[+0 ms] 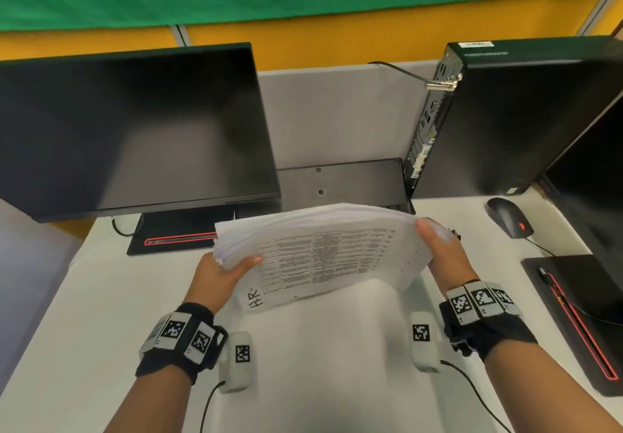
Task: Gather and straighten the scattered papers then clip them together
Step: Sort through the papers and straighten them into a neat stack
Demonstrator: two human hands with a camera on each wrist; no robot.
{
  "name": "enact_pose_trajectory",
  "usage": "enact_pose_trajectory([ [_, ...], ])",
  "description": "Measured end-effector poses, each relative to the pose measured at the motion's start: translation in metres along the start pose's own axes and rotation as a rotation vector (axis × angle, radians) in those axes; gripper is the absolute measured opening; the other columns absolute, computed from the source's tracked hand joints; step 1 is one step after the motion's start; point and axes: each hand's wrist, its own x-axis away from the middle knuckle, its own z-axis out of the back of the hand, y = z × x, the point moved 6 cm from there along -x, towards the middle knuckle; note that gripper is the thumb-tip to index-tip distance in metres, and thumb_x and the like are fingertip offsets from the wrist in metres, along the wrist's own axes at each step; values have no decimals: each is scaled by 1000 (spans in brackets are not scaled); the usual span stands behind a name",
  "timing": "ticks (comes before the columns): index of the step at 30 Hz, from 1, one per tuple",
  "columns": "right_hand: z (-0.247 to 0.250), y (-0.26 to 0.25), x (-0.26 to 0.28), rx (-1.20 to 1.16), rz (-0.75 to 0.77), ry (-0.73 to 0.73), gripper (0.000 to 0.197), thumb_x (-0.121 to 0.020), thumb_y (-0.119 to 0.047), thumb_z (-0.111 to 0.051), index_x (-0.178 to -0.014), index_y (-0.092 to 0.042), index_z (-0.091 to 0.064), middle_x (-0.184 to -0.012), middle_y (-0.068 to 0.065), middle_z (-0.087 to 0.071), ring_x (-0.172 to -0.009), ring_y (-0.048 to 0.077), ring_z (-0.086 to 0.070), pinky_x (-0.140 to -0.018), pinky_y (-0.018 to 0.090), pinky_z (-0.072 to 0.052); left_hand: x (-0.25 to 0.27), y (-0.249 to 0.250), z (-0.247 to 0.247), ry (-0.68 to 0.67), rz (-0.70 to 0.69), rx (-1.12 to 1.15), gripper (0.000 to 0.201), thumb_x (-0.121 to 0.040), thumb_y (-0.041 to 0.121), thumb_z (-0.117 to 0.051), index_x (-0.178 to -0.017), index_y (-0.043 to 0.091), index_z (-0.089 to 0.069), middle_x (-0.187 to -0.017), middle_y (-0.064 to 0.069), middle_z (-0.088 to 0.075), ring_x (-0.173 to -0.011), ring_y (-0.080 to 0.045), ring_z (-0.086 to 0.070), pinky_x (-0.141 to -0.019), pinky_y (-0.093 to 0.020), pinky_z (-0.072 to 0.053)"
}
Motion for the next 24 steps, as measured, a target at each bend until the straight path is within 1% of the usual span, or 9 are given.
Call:
enact_pose_trajectory([
  [2,-1,-3,-2,-86,-72,88,59,-72,-68,-47,-89,-15,-65,-86,8,-64,-78,22,-58,-69,33,-44,0,-1,-2,7,13,18,27,-78,19,-72,-99,34,-64,-97,14,-69,-88,2,-66,-72,-17,-51],
  [4,-2,-4,-3,-92,-111,162,56,-87,-59,-40,-90,-9,-64,-81,9,-63,-74,22,-57,-67,30,-44,3,-6,-5,15,43,43,27,-78,17,-73,-96,35,-63,-98,12,-69,-90,-3,-65,-71,-20,-52],
  [9,-4,-11,-1,-76,-60,197,40,-93,-42,-45,-70,-11,-56,-68,6,-58,-65,20,-53,-63,29,-40,8,-14,-6,62,102,113,28,-77,14,-74,-94,33,-63,-97,8,-70,-90,-10,-66,-66,-23,-54],
  [11,-1,-15,-4,-22,-16,207,44,-92,-45,-43,-77,-7,-58,-74,9,-60,-68,20,-54,-63,29,-41,7,-14,-5,79,113,138,27,-77,15,-73,-97,31,-64,-98,6,-70,-90,-12,-66,-65,-23,-55],
  [13,-4,-20,-4,115,86,117,42,-86,-43,-45,-96,-5,-59,-90,11,-63,-76,18,-56,-64,27,-44,6,-13,-4,87,123,153,24,-79,16,-71,-97,31,-63,-99,6,-70,-90,-14,-66,-67,-27,-54],
  [16,-8,-5,-2,140,66,-81,40,-78,-24,-72,-115,-18,-59,-104,-1,-64,-91,10,-62,-63,15,-51,3,-11,-3,63,145,152,20,-82,18,-68,-97,30,-64,-97,6,-70,-91,-18,-66,-65,-28,-52],
  [18,-6,11,-5,230,19,-129,44,-76,-20,-76,-117,-19,-61,-105,-1,-68,-98,15,-65,-70,16,-52,-1,-11,0,56,161,129,19,-83,20,-67,-99,28,-64,-98,5,-70,-92,-19,-66,-66,-29,-53],
  [21,-4,20,-6,268,5,-130,41,-79,-24,-73,-117,-17,-62,-106,2,-69,-98,15,-65,-72,15,-50,-8,-8,6,89,126,171,35,-81,23,-69,-115,19,-59,-107,0,-70,-98,-18,-66,-81,-36,-54],
  [24,-7,18,-2,292,46,-168,28,-82,-21,-70,-109,-22,-65,-102,-1,-70,-93,8,-65,-65,9,-50,-6,1,6,205,115,331,46,-81,31,-67,-122,21,-49,-106,0,-65,-96,-18,-63,-73,-29,-49],
])
